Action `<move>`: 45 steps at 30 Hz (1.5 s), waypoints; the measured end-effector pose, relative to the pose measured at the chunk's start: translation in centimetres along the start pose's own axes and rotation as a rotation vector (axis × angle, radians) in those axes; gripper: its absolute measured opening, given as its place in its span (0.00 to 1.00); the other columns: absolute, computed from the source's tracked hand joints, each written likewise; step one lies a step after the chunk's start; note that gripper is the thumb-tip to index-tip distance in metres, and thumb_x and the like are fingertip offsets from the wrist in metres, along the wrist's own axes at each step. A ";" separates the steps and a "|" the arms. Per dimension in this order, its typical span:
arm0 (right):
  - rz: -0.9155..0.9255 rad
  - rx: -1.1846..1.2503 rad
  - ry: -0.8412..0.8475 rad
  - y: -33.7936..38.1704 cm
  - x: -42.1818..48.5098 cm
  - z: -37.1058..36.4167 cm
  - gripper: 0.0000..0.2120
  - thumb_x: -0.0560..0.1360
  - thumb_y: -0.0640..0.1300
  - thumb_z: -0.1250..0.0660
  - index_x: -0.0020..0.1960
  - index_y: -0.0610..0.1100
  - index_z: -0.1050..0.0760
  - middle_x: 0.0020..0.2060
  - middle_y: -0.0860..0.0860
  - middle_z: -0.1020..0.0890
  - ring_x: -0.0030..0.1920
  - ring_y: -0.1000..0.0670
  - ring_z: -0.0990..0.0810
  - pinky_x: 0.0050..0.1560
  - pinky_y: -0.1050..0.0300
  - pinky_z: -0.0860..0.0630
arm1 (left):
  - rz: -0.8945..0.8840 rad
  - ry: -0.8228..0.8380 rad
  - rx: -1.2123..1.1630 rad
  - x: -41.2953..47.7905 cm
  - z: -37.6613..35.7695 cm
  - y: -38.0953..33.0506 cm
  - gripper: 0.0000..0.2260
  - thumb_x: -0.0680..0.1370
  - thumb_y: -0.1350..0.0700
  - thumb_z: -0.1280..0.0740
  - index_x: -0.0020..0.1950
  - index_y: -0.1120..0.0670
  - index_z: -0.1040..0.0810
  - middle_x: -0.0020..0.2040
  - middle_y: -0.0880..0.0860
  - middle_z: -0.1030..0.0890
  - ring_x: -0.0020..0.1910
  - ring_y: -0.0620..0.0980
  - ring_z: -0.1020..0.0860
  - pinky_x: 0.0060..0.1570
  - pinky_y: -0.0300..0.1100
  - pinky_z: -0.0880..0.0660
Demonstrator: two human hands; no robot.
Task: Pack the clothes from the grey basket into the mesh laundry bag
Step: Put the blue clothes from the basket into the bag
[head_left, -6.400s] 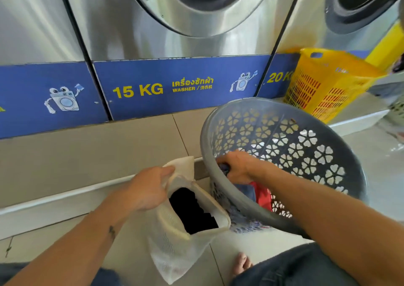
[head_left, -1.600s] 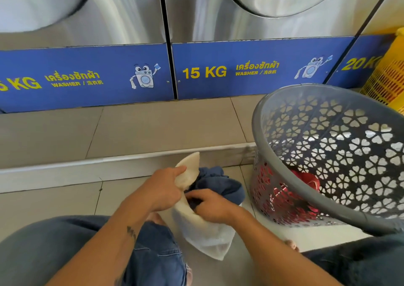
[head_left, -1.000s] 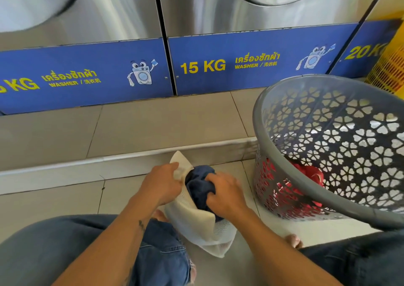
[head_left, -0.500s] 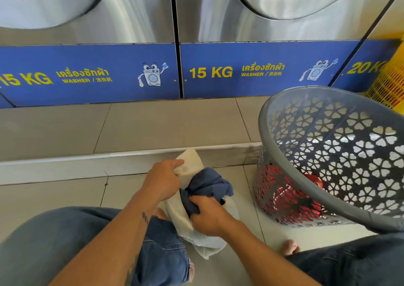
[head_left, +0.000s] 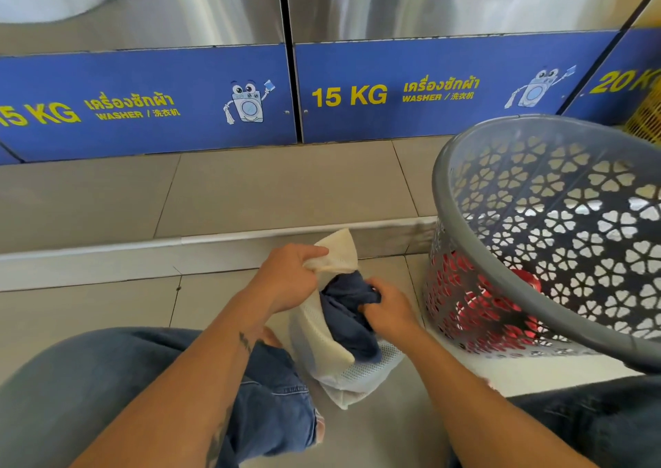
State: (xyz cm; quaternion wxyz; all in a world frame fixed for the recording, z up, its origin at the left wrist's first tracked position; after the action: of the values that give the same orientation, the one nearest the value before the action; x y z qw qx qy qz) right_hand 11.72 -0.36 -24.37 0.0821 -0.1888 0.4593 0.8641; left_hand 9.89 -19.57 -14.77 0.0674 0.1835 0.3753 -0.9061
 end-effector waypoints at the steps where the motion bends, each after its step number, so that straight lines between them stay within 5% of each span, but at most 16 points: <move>1: 0.001 0.006 -0.056 0.2 -0.1 0.0 0.11 0.71 0.34 0.37 0.46 0.49 0.23 0.39 0.53 0.18 0.42 0.47 0.20 0.40 0.53 0.23 | -0.002 -0.004 -0.005 0.1 0.0 -0.1 0.26 0.74 0.63 0.40 0.67 0.42 0.24 0.69 0.51 0.27 0.57 0.51 0.24 0.50 0.38 0.29; 7: 0.162 -0.050 -0.198 5.1 -1.1 1.8 0.08 0.70 0.38 0.37 0.43 0.49 0.24 0.38 0.52 0.18 0.39 0.48 0.20 0.36 0.51 0.23 | 0.023 -0.048 -0.034 0.2 0.1 0.1 0.25 0.74 0.62 0.39 0.68 0.43 0.25 0.68 0.52 0.26 0.54 0.53 0.23 0.48 0.40 0.27; 11: 0.290 0.049 0.002 6.9 -2.8 -1.3 0.13 0.72 0.35 0.37 0.52 0.45 0.20 0.43 0.52 0.18 0.43 0.54 0.21 0.41 0.65 0.27 | 0.009 -0.068 -0.033 -0.4 0.6 -0.3 0.23 0.75 0.61 0.36 0.69 0.45 0.25 0.70 0.52 0.27 0.63 0.54 0.25 0.58 0.40 0.30; 14: 0.283 -0.173 0.223 4.5 -4.3 -4.0 0.17 0.75 0.36 0.39 0.63 0.44 0.25 0.55 0.45 0.19 0.55 0.45 0.21 0.55 0.54 0.24 | 0.000 -0.043 0.021 -1.1 0.8 0.0 0.25 0.74 0.62 0.37 0.70 0.45 0.26 0.71 0.53 0.28 0.63 0.55 0.26 0.62 0.46 0.28; 16: 0.253 -0.299 0.197 3.6 -4.5 -3.5 0.19 0.75 0.39 0.40 0.65 0.45 0.28 0.59 0.43 0.20 0.58 0.41 0.22 0.60 0.45 0.23 | 0.013 -0.038 0.053 -1.7 1.0 0.5 0.25 0.75 0.62 0.37 0.70 0.45 0.27 0.71 0.54 0.29 0.63 0.56 0.26 0.63 0.49 0.27; 23: 0.250 -0.341 0.012 6.4 -4.1 1.1 0.20 0.72 0.39 0.37 0.63 0.52 0.30 0.56 0.49 0.23 0.53 0.43 0.22 0.47 0.51 0.24 | -0.007 -0.032 0.095 -2.3 1.4 0.1 0.24 0.75 0.60 0.38 0.71 0.46 0.27 0.71 0.54 0.28 0.60 0.56 0.24 0.61 0.50 0.26; 26: 0.262 -0.514 0.127 5.9 -4.7 0.5 0.15 0.70 0.40 0.34 0.55 0.49 0.28 0.54 0.48 0.24 0.50 0.43 0.24 0.47 0.49 0.22 | -0.011 -0.019 0.102 -2.3 1.3 -0.2 0.25 0.74 0.60 0.38 0.71 0.46 0.28 0.71 0.54 0.29 0.61 0.56 0.25 0.61 0.50 0.26; 30: 0.192 -0.737 0.282 3.3 -5.6 -1.6 0.18 0.70 0.44 0.32 0.57 0.45 0.31 0.54 0.44 0.24 0.46 0.44 0.29 0.43 0.52 0.28 | -0.023 0.005 0.121 -2.4 1.2 -0.5 0.23 0.76 0.59 0.39 0.71 0.47 0.27 0.72 0.54 0.30 0.65 0.56 0.27 0.63 0.48 0.28; 35: 0.188 -0.438 -0.004 3.9 -3.9 0.1 0.12 0.68 0.36 0.39 0.48 0.50 0.28 0.43 0.50 0.21 0.41 0.45 0.23 0.35 0.54 0.29 | -0.028 0.082 0.109 -2.2 1.1 -0.8 0.24 0.76 0.61 0.39 0.70 0.45 0.27 0.73 0.53 0.31 0.68 0.55 0.29 0.65 0.45 0.30; 39: 0.230 -0.085 -0.193 5.1 -2.9 0.2 0.11 0.75 0.35 0.36 0.50 0.50 0.24 0.46 0.53 0.19 0.45 0.52 0.21 0.40 0.60 0.27 | -0.080 0.064 0.105 -1.7 1.3 -2.3 0.26 0.75 0.63 0.41 0.71 0.46 0.28 0.73 0.52 0.32 0.68 0.54 0.30 0.64 0.44 0.31; 45: 0.234 -0.522 0.281 -0.9 -3.4 -3.9 0.14 0.74 0.47 0.34 0.58 0.50 0.22 0.55 0.48 0.17 0.54 0.43 0.19 0.52 0.48 0.21 | 0.015 0.018 0.090 -0.7 1.0 -1.2 0.24 0.77 0.63 0.41 0.71 0.47 0.28 0.72 0.52 0.30 0.65 0.55 0.28 0.62 0.44 0.30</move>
State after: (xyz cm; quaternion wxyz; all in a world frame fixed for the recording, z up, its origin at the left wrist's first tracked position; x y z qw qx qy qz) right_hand 16.08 -2.94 -25.63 -0.1332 -0.2669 0.2474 0.9219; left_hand 9.93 -19.42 -13.02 0.0623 0.1973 0.3334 -0.9198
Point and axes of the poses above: each hand's wrist, its own x-axis towards the middle knuckle, its own z-axis out of the back of the hand, y = z × x, the point moved 3 cm from there along x, towards the middle knuckle
